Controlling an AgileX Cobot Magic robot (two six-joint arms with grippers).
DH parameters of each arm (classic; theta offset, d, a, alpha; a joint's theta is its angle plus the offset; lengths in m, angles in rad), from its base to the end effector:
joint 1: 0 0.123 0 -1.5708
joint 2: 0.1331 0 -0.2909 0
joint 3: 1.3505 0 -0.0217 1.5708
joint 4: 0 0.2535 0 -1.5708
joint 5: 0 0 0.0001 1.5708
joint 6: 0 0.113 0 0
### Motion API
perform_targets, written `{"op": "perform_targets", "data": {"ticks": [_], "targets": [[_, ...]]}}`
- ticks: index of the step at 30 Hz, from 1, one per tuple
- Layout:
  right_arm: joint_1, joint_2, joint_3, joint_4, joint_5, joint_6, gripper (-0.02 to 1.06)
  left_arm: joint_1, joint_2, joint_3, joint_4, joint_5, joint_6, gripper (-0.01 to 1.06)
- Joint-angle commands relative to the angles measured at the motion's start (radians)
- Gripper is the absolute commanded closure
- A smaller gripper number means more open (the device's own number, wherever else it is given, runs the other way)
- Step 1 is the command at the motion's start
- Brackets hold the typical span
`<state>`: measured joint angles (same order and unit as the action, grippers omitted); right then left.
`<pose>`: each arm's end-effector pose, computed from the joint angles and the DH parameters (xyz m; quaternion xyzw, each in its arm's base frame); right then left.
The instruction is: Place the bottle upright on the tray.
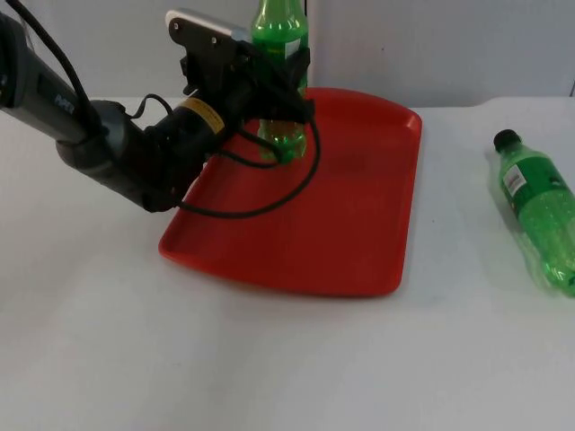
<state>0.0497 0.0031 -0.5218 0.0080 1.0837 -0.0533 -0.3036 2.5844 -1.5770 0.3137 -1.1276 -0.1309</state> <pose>0.0081 0.0012 0.2727 -0.0442 0.8532 0.0031 0.5197 0.5083 -0.1923 0.0743 0.2049 0.6070 -0.2014 0.7410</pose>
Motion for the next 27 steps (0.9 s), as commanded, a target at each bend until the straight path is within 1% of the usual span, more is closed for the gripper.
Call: {"op": "perform_targets", "data": {"ticks": [1, 5, 12, 23, 24, 25, 27], "targets": [[-0.004, -0.003, 0.006, 0.002, -0.006, -0.006, -0.01, 0.001, -0.002, -0.003, 0.01, -0.006, 0.0, 1.05], [-0.004, -0.003, 0.006, 0.002, -0.006, -0.006, -0.01, 0.001, 0.007, -0.003, 0.007, -0.004, -0.002, 1.05], [-0.004, -0.003, 0.006, 0.002, -0.006, -0.006, -0.01, 0.001, 0.048, -0.003, -0.003, -0.062, -0.004, 1.05], [-0.004, -0.003, 0.006, 0.002, -0.006, -0.006, -0.01, 0.001, 0.052, -0.003, 0.017, -0.064, -0.008, 1.05], [-0.004, -0.003, 0.006, 0.002, -0.006, -0.006, -0.01, 0.001, 0.052, -0.003, 0.017, -0.064, -0.008, 1.04], [-0.004, -0.003, 0.006, 0.002, -0.006, -0.006, -0.01, 0.001, 0.052, -0.003, 0.019, -0.064, -0.008, 1.0], [-0.004, -0.003, 0.006, 0.002, -0.006, -0.006, -0.01, 0.001, 0.052, -0.003, 0.019, -0.064, -0.008, 0.87]]}}
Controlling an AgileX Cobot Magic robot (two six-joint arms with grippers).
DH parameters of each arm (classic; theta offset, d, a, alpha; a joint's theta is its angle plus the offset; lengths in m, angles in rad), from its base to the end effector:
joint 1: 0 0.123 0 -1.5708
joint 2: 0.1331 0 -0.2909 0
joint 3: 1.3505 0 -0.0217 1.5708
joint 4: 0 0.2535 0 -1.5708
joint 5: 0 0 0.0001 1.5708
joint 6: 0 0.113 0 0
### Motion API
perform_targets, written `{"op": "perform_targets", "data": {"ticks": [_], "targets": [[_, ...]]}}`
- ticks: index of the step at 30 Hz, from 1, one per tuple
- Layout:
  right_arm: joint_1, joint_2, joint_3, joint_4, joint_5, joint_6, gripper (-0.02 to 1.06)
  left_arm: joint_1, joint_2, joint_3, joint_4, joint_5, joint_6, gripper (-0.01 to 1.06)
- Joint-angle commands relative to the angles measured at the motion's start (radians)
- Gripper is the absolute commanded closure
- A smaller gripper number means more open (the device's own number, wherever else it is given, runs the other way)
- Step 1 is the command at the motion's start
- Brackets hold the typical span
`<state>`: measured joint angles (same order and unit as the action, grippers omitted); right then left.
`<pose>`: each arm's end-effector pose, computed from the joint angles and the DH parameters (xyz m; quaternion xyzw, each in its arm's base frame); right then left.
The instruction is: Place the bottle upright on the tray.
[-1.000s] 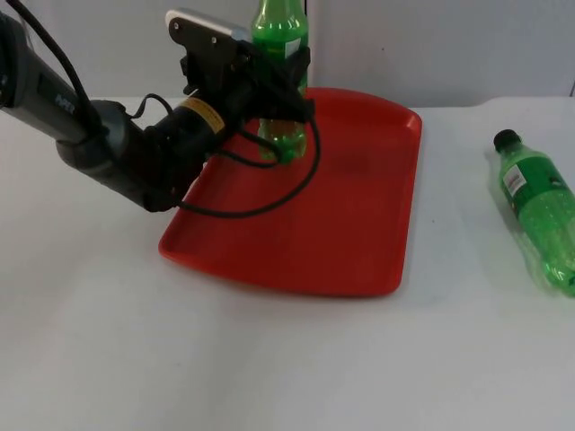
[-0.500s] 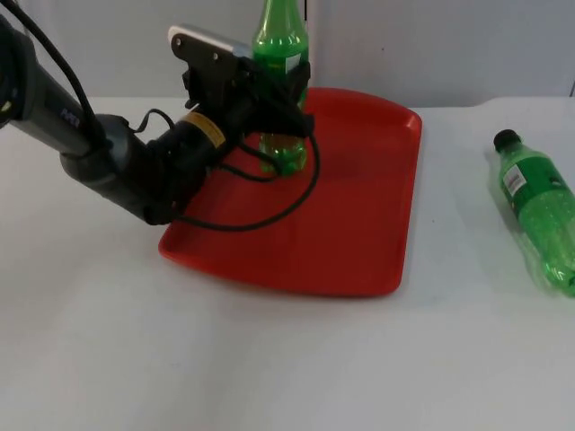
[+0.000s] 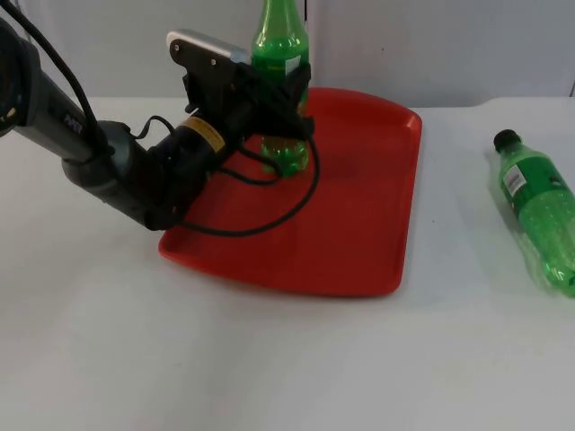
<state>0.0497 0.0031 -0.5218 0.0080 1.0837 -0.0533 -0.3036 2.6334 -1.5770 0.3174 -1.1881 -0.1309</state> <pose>0.0081 0.0012 0.2727 -0.0442 0.8532 0.0031 0.5197 0.5037 -0.1921 0.0543 0.2040 0.6024 -0.2106 0.7424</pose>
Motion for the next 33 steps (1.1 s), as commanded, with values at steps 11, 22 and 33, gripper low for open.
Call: {"op": "perform_targets", "data": {"ticks": [11, 22, 33], "targets": [[-0.004, -0.003, 0.006, 0.002, -0.006, -0.006, -0.01, 0.001, 0.003, -0.003, 0.011, -0.02, -0.086, 0.0], [-0.004, -0.003, 0.006, 0.002, -0.006, -0.006, -0.01, 0.001, 0.003, -0.003, 0.011, -0.033, -0.086, 0.0], [-0.004, -0.003, 0.006, 0.002, -0.006, -0.006, -0.01, 0.001, 0.001, -0.003, 0.024, -0.033, -0.144, 0.0]]}}
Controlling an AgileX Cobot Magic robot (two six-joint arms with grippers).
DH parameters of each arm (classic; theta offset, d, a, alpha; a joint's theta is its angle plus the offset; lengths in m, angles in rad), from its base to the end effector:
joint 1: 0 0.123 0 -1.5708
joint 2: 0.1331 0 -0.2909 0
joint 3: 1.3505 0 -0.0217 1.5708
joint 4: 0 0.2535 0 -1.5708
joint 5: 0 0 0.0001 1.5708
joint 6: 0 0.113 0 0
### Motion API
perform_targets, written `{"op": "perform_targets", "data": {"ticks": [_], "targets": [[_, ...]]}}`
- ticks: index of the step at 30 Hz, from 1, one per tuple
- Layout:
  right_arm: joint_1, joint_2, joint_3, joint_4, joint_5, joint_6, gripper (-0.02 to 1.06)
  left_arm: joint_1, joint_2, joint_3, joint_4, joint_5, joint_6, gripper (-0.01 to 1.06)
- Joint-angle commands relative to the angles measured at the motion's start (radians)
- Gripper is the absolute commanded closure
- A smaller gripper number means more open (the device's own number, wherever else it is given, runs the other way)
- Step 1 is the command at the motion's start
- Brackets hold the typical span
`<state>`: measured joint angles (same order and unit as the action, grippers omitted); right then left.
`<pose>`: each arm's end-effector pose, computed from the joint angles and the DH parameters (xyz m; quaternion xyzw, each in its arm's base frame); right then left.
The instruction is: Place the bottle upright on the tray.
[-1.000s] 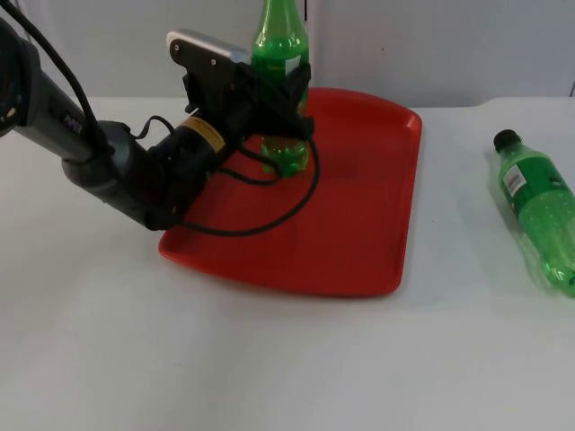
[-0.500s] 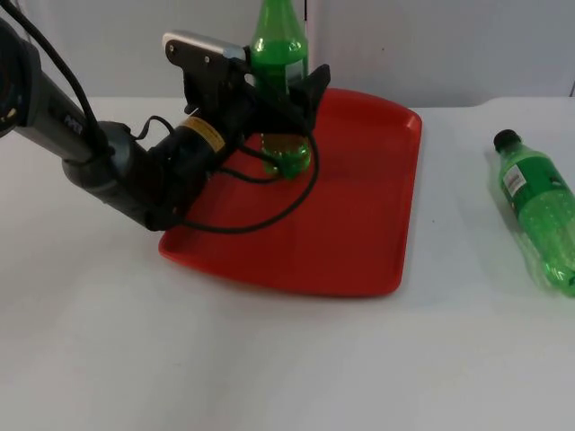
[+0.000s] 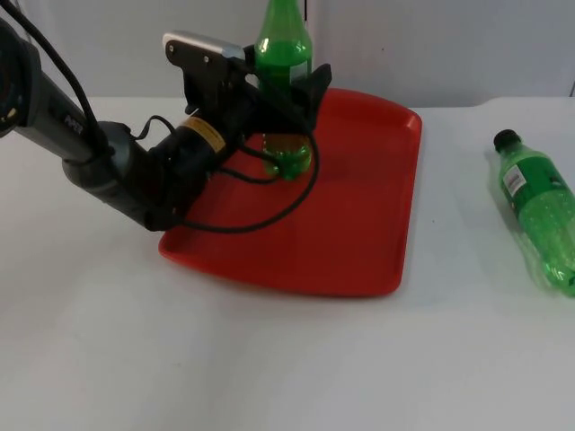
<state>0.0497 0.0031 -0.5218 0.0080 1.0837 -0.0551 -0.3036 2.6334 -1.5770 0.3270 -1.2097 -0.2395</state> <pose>0.0081 0.0012 0.2727 -0.0450 0.8532 0.0026 0.5197 0.5025 -0.1930 0.0565 0.1747 0.6037 -0.2552 0.7348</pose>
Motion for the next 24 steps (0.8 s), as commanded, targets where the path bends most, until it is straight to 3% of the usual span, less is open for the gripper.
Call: {"op": "perform_targets", "data": {"ticks": [1, 12, 17, 24], "targets": [[-0.004, -0.003, 0.006, 0.002, -0.006, -0.004, -0.01, 0.001, 0.001, -0.003, 0.014, -0.011, -0.035, 0.0], [-0.004, -0.003, 0.006, 0.002, -0.006, -0.004, -0.01, 0.012, 0.0, -0.002, 0.055, -0.011, -0.037, 0.0], [-0.004, -0.003, 0.006, 0.002, -0.006, -0.004, -0.01, 0.038, -0.002, -0.002, 0.081, 0.03, -0.077, 0.0], [-0.004, -0.003, 0.006, 0.002, -0.006, -0.004, -0.01, 0.094, -0.045, -0.002, 0.347, 0.028, -0.171, 0.0]]}}
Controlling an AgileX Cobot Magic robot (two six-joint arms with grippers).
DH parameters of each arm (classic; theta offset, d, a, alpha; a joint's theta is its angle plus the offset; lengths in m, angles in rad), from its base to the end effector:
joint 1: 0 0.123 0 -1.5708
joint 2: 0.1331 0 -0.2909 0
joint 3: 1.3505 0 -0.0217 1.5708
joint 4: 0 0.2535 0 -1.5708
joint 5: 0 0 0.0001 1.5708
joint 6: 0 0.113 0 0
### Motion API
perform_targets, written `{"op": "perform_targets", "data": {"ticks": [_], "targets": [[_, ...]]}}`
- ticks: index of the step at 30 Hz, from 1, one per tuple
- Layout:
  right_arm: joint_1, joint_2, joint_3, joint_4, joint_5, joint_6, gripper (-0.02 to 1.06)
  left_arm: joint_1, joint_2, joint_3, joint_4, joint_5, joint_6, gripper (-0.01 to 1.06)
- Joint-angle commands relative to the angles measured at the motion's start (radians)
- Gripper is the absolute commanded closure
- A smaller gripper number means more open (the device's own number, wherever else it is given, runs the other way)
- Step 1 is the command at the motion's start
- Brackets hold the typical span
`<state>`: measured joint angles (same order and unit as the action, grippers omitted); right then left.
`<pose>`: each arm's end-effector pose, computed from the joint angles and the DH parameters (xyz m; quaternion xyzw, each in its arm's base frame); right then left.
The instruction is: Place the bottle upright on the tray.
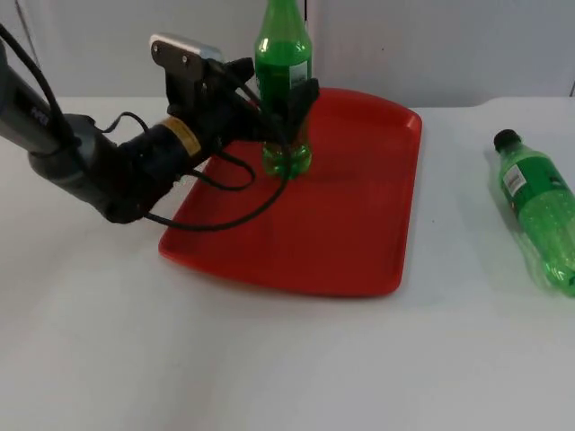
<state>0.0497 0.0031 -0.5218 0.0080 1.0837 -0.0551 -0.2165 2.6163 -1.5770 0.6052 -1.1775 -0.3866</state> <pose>0.0081 0.0012 0.2727 -0.0450 0.8532 0.0026 0.5197 0.5035 -0.1715 0.0547 0.2349 0.6170 -0.3002 0.6885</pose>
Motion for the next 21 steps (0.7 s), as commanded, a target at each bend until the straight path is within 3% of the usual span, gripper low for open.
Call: {"op": "perform_targets", "data": {"ticks": [1, 7, 13, 21], "targets": [[-0.004, -0.003, 0.006, 0.002, -0.006, -0.004, -0.01, 0.014, -0.036, -0.002, 0.107, 0.005, -0.042, 0.0], [-0.004, -0.003, 0.006, 0.002, -0.006, -0.004, -0.01, 0.045, -0.088, -0.002, 0.233, 0.127, -0.14, 0.0], [-0.004, -0.003, 0.006, 0.002, -0.006, -0.004, -0.01, 0.087, -0.138, 0.012, 0.379, 0.126, -0.235, 0.0], [-0.004, -0.003, 0.006, 0.002, -0.006, -0.004, -0.01, 0.138, -0.219, 0.162, 0.372, 0.126, -0.198, 0.0]]}}
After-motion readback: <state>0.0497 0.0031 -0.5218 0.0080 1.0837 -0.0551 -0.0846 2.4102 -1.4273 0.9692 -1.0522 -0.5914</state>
